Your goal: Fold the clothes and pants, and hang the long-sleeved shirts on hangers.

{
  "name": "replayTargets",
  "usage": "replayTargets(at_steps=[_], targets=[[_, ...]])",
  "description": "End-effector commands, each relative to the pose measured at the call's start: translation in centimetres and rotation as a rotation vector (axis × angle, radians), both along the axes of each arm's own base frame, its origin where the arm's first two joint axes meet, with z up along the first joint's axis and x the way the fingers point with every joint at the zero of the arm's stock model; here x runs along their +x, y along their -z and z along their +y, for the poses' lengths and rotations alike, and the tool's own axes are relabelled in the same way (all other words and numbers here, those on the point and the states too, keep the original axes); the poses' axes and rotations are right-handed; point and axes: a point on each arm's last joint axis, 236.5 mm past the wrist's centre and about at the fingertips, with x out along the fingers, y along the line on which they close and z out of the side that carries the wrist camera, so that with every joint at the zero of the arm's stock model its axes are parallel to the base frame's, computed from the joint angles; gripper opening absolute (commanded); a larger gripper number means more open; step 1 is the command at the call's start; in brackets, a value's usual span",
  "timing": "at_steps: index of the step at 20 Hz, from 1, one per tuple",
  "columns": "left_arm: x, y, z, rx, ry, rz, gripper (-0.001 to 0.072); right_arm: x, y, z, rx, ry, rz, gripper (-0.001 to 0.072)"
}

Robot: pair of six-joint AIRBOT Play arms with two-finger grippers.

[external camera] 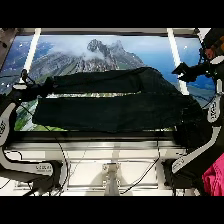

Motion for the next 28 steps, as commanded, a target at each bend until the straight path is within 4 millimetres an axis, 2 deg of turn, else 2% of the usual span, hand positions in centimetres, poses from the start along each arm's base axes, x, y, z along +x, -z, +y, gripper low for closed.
replayTargets(at_steps=[1,2,6,10,13,17,18,19,20,24,26,28], targets=[[-0.5,-0.9,0.4,0.06,0.053,-0.003,0.0303,-0.1,0.1,0.0,-0.005,-0.004,0.006,0.0617],[-1.2,-0.4,0.7,0.075,0.08,0.021,0.0363,-0.2,0.1,0.0,-0.004,-0.005,0.007,0.0616],[-3.8,1.1,3.1,0.003,0.048,0.129,0.0363,-0.2,0.1,0.0,-0.003,-0.004,0.007,0.0616],[-4.4,2.7,3.6,-0.01,0.049,0.169,0.0363,-0.3,0.1,0.1,0.0,-0.01,0.014,0.0616],[-4.5,4.4,2.6,-0.045,0.059,0.205,0.0363,-0.6,0.2,0.3,0.006,-0.017,0.026,0.0616],[-2.8,4.3,1.0,-0.087,0.065,0.184,0.0352,-0.6,0.2,0.3,0.005,-0.017,0.025,0.0616],[-2.4,3.9,0.9,-0.082,0.07,0.173,0.0276,-0.6,0.2,0.3,0.005,-0.017,0.025,0.0616],[-2.0,3.5,1.0,-0.076,0.072,0.161,0.011,-0.6,0.2,0.3,0.004,-0.017,0.026,0.0616],[-1.5,2.9,1.1,-0.072,0.074,0.148,0.0011,-0.7,0.3,0.2,-0.001,-0.017,0.028,0.0616],[-0.9,0.0,1.3,-0.085,0.124,0.116,0.0008,-1.5,2.3,-1.6,-0.079,-0.015,0.082,0.0617],[-1.3,-1.6,2.9,-0.05,0.113,0.107,0.0008,-2.2,3.9,-2.3,-0.105,-0.011,0.132,0.0617],[-2.3,-2.2,4.8,0.011,0.086,0.138,0.0008,-2.7,5.2,-1.6,-0.066,-0.023,0.169,0.0618]])
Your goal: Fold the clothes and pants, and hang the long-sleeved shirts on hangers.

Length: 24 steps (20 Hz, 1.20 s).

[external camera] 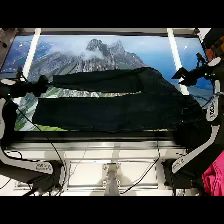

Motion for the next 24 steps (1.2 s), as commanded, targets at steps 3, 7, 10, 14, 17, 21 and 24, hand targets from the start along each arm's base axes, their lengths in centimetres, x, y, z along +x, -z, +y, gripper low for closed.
replayTargets(at_steps=[3,7,10,14,17,21,24], targets=[[-2.8,-0.8,2.8,0.123,0.021,0.083,0.0009,-2.3,3.1,3.2,0.157,-0.037,0.14,0.0618],[-2.8,-0.3,1.6,0.119,0.053,0.098,0.0009,-3.6,2.4,6.1,0.291,-0.129,0.163,0.059],[-2.7,0.2,0.4,0.117,0.079,0.106,0.0009,-4.4,1.9,6.9,0.325,-0.164,0.184,0.0038],[-2.6,0.6,-0.7,0.116,0.103,0.111,0.0009,-3.7,-1.8,8.0,0.381,-0.197,0.121,0.0023],[-2.5,0.6,-0.8,0.118,0.104,0.108,0.0009,-1.5,-9.4,9.9,0.394,-0.219,-0.039,0.0022],[-2.4,0.8,-1.1,0.118,0.11,0.111,0.0009,-3.2,-16.5,19.9,0.437,-0.395,-0.091,0.0022],[-2.4,0.8,-1.5,0.118,0.119,0.111,0.001,-8.2,-15.4,31.0,0.406,-0.632,0.047,0.0024]])
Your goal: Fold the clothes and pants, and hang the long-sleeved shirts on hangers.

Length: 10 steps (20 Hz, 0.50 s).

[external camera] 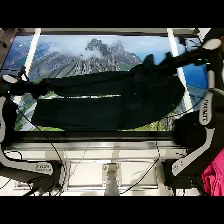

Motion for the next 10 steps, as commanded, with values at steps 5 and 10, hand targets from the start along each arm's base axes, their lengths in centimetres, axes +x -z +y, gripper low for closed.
replayTargets(at_steps=[5,10], targets=[[-0.1,0.1,-0.7,-0.004,0.019,0.008,0.001,-8.2,1.4,17.0,-0.188,-0.384,-0.047,0.0448],[-0.2,0.1,-0.8,-0.005,0.022,0.01,0.001,-0.9,0.8,11.8,-0.269,-0.178,-0.205,0.0446]])
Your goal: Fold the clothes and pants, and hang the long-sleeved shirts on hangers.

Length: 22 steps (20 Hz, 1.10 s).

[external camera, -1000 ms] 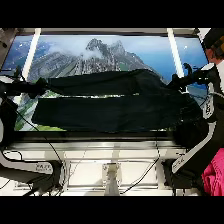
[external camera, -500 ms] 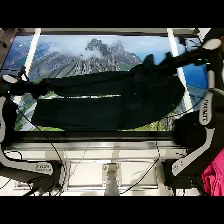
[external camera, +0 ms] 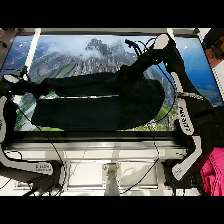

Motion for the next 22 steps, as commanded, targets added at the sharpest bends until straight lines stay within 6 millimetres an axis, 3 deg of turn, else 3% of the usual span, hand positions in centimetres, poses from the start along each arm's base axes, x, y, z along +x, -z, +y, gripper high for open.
replayTargets(at_steps=[1,6,9,12,13,15,18,19,20,22], targets=[[-0.1,0.0,-0.1,-0.001,0.006,0.003,0.001,6.0,0.0,-3.7,-0.058,0.151,-0.183,0.0447],[-0.1,0.0,-0.1,0.0,0.008,0.003,0.001,16.1,0.7,-11.3,-0.159,0.316,-0.528,0.0516],[-0.2,0.6,-0.2,-0.007,0.009,0.017,0.0009,18.8,4.6,-13.4,-0.228,0.354,-0.56,0.0521],[-0.7,1.9,-0.5,-0.024,0.017,0.055,0.001,18.8,10.0,-13.2,-0.245,0.343,-0.477,0.0532],[-0.8,2.3,-0.5,-0.028,0.017,0.064,0.001,18.2,11.2,-12.6,-0.243,0.326,-0.441,0.0583],[-1.0,3.2,-0.7,-0.036,0.02,0.085,0.001,17.2,12.2,-11.2,-0.221,0.302,-0.389,0.0615],[-1.3,4.1,-1.5,-0.048,0.039,0.112,0.001,14.7,11.8,-7.8,-0.1,0.228,-0.3,0.0614],[-1.3,4.2,-1.8,-0.048,0.046,0.114,0.001,13.4,11.8,-6.9,-0.07,0.194,-0.252,0.0593],[-1.2,4.2,-1.9,-0.046,0.047,0.112,0.001,12.6,11.8,-6.4,-0.058,0.174,-0.225,0.0483],[-1.1,4.1,-2.0,-0.055,0.043,0.108,0.001,11.4,12.0,-6.1,-0.053,0.144,-0.179,0.0018]])
